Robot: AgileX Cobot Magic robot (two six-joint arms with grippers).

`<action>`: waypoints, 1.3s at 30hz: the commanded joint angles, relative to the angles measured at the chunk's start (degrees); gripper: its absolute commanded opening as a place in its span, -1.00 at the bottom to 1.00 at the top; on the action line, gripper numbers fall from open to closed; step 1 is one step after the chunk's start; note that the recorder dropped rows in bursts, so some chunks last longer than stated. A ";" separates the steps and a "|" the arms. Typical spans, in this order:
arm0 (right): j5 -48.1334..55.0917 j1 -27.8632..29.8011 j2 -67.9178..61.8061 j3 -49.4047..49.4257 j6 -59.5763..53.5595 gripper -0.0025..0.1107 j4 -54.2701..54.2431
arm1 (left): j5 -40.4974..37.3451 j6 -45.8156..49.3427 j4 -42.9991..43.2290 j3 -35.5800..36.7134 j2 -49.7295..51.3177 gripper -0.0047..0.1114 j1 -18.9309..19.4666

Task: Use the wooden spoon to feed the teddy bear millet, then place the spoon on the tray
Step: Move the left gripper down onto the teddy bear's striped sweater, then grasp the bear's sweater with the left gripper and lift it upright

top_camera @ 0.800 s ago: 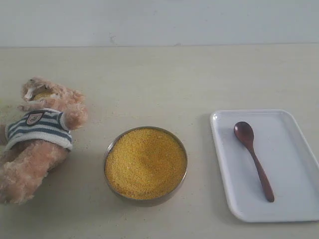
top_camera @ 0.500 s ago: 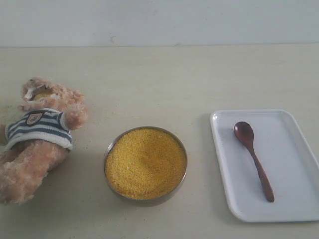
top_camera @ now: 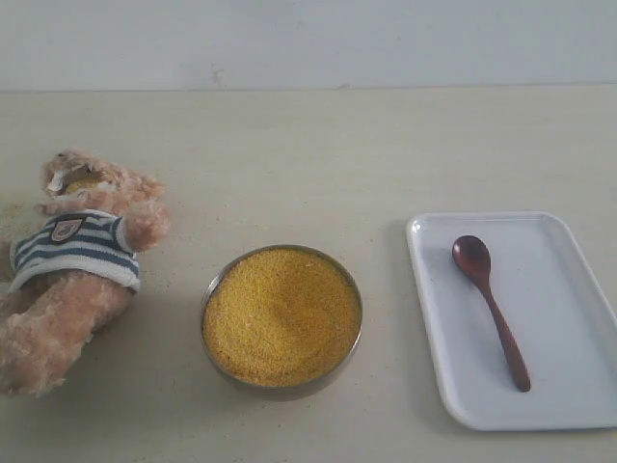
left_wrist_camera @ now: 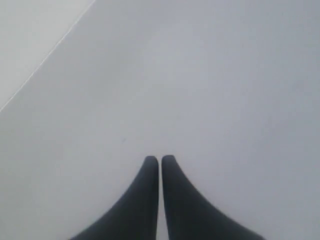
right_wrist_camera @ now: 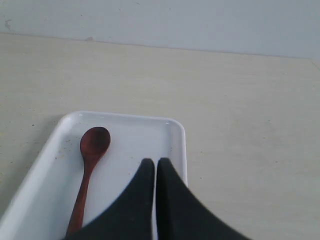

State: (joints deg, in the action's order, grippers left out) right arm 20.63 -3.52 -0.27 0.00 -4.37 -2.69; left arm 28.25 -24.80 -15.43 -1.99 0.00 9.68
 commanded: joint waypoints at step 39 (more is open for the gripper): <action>-0.04 0.17 0.27 0.00 -0.05 -0.93 0.35 | -68.56 36.46 -5.21 -42.44 85.94 0.96 -8.41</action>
State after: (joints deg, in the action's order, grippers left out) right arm 20.63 -3.52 -0.27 0.00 -4.37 -2.69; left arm -41.84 10.23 -18.98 -44.60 82.82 1.63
